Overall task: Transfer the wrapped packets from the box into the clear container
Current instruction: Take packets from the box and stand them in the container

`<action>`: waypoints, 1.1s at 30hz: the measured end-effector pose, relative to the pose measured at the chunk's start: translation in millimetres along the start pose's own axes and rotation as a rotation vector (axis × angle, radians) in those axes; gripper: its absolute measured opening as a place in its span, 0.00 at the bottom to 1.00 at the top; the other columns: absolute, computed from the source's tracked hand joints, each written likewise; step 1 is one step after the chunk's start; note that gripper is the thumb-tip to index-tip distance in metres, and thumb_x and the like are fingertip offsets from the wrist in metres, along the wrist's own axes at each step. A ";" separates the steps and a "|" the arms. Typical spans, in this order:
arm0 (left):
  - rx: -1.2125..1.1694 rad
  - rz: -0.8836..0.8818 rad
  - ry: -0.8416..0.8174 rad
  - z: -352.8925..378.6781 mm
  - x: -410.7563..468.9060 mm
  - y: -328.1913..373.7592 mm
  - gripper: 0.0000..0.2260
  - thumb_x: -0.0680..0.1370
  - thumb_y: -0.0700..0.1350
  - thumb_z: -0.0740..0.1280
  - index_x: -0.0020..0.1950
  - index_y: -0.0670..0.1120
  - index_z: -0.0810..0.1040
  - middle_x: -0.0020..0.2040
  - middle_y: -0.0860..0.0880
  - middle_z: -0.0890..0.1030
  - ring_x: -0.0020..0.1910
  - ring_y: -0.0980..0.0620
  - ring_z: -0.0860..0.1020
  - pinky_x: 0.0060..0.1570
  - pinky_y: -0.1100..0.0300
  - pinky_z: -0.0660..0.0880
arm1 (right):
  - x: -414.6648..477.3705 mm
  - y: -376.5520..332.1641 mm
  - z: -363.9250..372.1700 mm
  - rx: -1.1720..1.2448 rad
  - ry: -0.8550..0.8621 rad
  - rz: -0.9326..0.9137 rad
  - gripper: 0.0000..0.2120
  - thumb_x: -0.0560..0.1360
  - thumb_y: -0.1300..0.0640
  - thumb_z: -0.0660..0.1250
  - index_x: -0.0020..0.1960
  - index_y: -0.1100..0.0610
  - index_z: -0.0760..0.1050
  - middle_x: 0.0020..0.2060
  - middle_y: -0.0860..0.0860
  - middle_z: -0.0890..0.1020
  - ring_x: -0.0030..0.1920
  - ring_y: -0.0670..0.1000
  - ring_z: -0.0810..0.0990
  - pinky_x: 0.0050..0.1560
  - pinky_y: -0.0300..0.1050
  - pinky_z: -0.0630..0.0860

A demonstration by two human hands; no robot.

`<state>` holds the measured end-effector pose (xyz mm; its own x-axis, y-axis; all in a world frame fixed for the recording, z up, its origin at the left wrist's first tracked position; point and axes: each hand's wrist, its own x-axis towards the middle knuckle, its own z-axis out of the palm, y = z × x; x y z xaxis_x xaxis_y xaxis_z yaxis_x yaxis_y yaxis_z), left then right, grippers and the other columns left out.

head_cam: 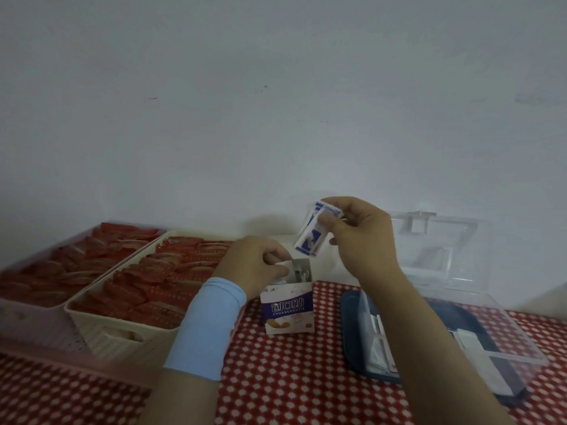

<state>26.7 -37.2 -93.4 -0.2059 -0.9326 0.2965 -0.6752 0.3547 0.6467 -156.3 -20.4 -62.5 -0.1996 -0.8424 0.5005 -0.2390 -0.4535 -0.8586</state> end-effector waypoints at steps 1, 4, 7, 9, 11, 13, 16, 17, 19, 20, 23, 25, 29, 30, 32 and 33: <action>0.025 0.008 -0.042 0.6 -0.5 -0.5 0.07 0.73 0.44 0.75 0.45 0.57 0.83 0.42 0.60 0.83 0.40 0.65 0.79 0.39 0.75 0.71 | 0.8 -2.8 -3.3 0.028 0.009 0.007 0.11 0.76 0.64 0.70 0.49 0.49 0.83 0.41 0.47 0.87 0.40 0.48 0.85 0.36 0.41 0.81; -0.019 0.017 -0.028 -7.1 0.3 5.2 0.08 0.77 0.42 0.69 0.51 0.55 0.83 0.46 0.61 0.83 0.46 0.64 0.79 0.46 0.70 0.74 | -0.8 -6.8 -10.0 0.063 -0.090 0.038 0.10 0.78 0.65 0.69 0.50 0.51 0.83 0.41 0.49 0.87 0.40 0.48 0.85 0.34 0.39 0.79; -0.453 -0.079 0.119 -21.4 -0.1 20.4 0.07 0.79 0.39 0.64 0.46 0.46 0.80 0.46 0.52 0.85 0.44 0.54 0.82 0.47 0.62 0.76 | -3.5 -6.8 -7.8 0.076 -0.194 0.072 0.09 0.79 0.64 0.68 0.52 0.52 0.83 0.41 0.49 0.88 0.39 0.46 0.84 0.37 0.40 0.78; -0.890 -0.137 -0.029 -23.6 -4.2 34.2 0.06 0.78 0.43 0.66 0.44 0.42 0.77 0.47 0.41 0.85 0.43 0.46 0.82 0.47 0.53 0.79 | -4.8 -9.3 -6.0 0.119 -0.235 0.083 0.10 0.79 0.65 0.68 0.55 0.54 0.83 0.41 0.48 0.88 0.38 0.43 0.82 0.39 0.37 0.77; -1.101 -0.154 -0.207 -19.7 -9.3 41.1 0.14 0.73 0.49 0.67 0.50 0.39 0.79 0.46 0.39 0.84 0.42 0.44 0.84 0.42 0.52 0.82 | -6.7 -13.8 -5.0 0.198 -0.282 0.090 0.10 0.79 0.66 0.67 0.57 0.56 0.82 0.40 0.49 0.87 0.38 0.43 0.83 0.39 0.34 0.77; -1.157 -0.147 -0.294 -14.1 -13.7 42.7 0.18 0.72 0.48 0.67 0.57 0.38 0.79 0.47 0.40 0.85 0.45 0.44 0.85 0.43 0.50 0.83 | -9.7 -15.5 -6.3 0.232 -0.317 0.091 0.11 0.80 0.65 0.66 0.60 0.57 0.81 0.42 0.51 0.87 0.40 0.45 0.84 0.40 0.36 0.78; -1.214 -0.134 -0.357 -7.9 -18.8 43.1 0.17 0.73 0.47 0.67 0.58 0.39 0.79 0.49 0.40 0.85 0.49 0.44 0.85 0.47 0.48 0.82 | -15.0 -15.3 -13.7 0.184 -0.333 0.083 0.12 0.81 0.64 0.65 0.62 0.56 0.80 0.43 0.50 0.87 0.39 0.44 0.84 0.39 0.35 0.78; -1.231 -0.136 -0.365 -5.0 -20.2 44.4 0.17 0.73 0.47 0.67 0.59 0.39 0.79 0.49 0.40 0.85 0.48 0.45 0.85 0.45 0.49 0.83 | -17.9 -16.5 -17.4 0.176 -0.345 0.080 0.13 0.81 0.63 0.65 0.63 0.55 0.80 0.43 0.49 0.87 0.40 0.44 0.84 0.39 0.35 0.78; -1.279 -0.148 -0.353 2.8 -22.3 51.7 0.18 0.72 0.47 0.67 0.59 0.40 0.79 0.46 0.41 0.85 0.45 0.46 0.85 0.40 0.54 0.82 | -22.1 -18.8 -25.7 0.170 -0.367 0.075 0.14 0.81 0.62 0.65 0.64 0.53 0.79 0.47 0.50 0.87 0.43 0.45 0.84 0.44 0.38 0.80; -1.310 -0.161 -0.342 7.0 -23.0 57.1 0.18 0.72 0.47 0.67 0.59 0.40 0.79 0.46 0.41 0.85 0.43 0.46 0.85 0.39 0.56 0.82 | -23.4 -20.5 -30.6 0.169 -0.371 0.081 0.15 0.81 0.61 0.65 0.66 0.52 0.79 0.50 0.51 0.87 0.46 0.46 0.84 0.47 0.39 0.81; -1.434 -0.191 -0.334 20.9 -22.0 71.5 0.18 0.74 0.48 0.68 0.60 0.40 0.80 0.48 0.41 0.83 0.40 0.48 0.83 0.40 0.56 0.81 | -24.4 -28.2 -47.6 0.013 -0.324 0.039 0.19 0.78 0.58 0.70 0.68 0.48 0.77 0.55 0.47 0.84 0.53 0.45 0.84 0.51 0.38 0.79; -1.446 -0.193 -0.309 28.7 -22.8 79.7 0.18 0.73 0.48 0.69 0.59 0.40 0.80 0.48 0.41 0.83 0.41 0.49 0.83 0.41 0.57 0.81 | -28.3 -35.5 -62.6 -0.116 -0.267 -0.016 0.18 0.74 0.55 0.75 0.62 0.46 0.77 0.59 0.42 0.81 0.55 0.43 0.82 0.51 0.41 0.81; -1.491 -0.189 -0.298 42.6 -31.1 97.8 0.19 0.74 0.48 0.68 0.60 0.39 0.79 0.51 0.41 0.84 0.45 0.47 0.85 0.41 0.55 0.82 | -43.1 -51.9 -94.5 -0.365 -0.425 -0.156 0.24 0.60 0.52 0.84 0.47 0.46 0.72 0.66 0.34 0.73 0.65 0.37 0.73 0.63 0.37 0.71; -1.482 -0.181 -0.310 46.1 -33.8 102.2 0.17 0.74 0.48 0.68 0.59 0.40 0.80 0.49 0.42 0.84 0.45 0.47 0.85 0.42 0.54 0.82 | -45.9 -55.7 -100.1 -0.436 -0.477 -0.167 0.25 0.58 0.51 0.84 0.46 0.46 0.71 0.68 0.32 0.71 0.67 0.36 0.71 0.63 0.34 0.68; -1.443 -0.164 -0.315 53.2 -40.3 112.8 0.15 0.75 0.48 0.68 0.56 0.40 0.81 0.49 0.42 0.84 0.47 0.46 0.84 0.43 0.54 0.82 | -50.6 -62.0 -109.9 -0.495 -0.503 -0.175 0.25 0.59 0.51 0.84 0.45 0.44 0.70 0.69 0.32 0.70 0.67 0.33 0.69 0.59 0.28 0.67; -1.442 -0.160 -0.317 56.3 -43.0 118.7 0.15 0.75 0.48 0.68 0.55 0.39 0.81 0.50 0.42 0.83 0.47 0.46 0.84 0.43 0.55 0.82 | -52.9 -64.5 -114.4 -0.492 -0.498 -0.181 0.24 0.61 0.52 0.84 0.44 0.44 0.70 0.68 0.33 0.71 0.65 0.32 0.70 0.56 0.26 0.68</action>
<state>-84.5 41.2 -68.9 -0.4688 -0.8754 0.1178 0.5235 -0.1679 0.8353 -239.1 86.7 -21.0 0.3124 -0.8523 0.4195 -0.6509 -0.5137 -0.5589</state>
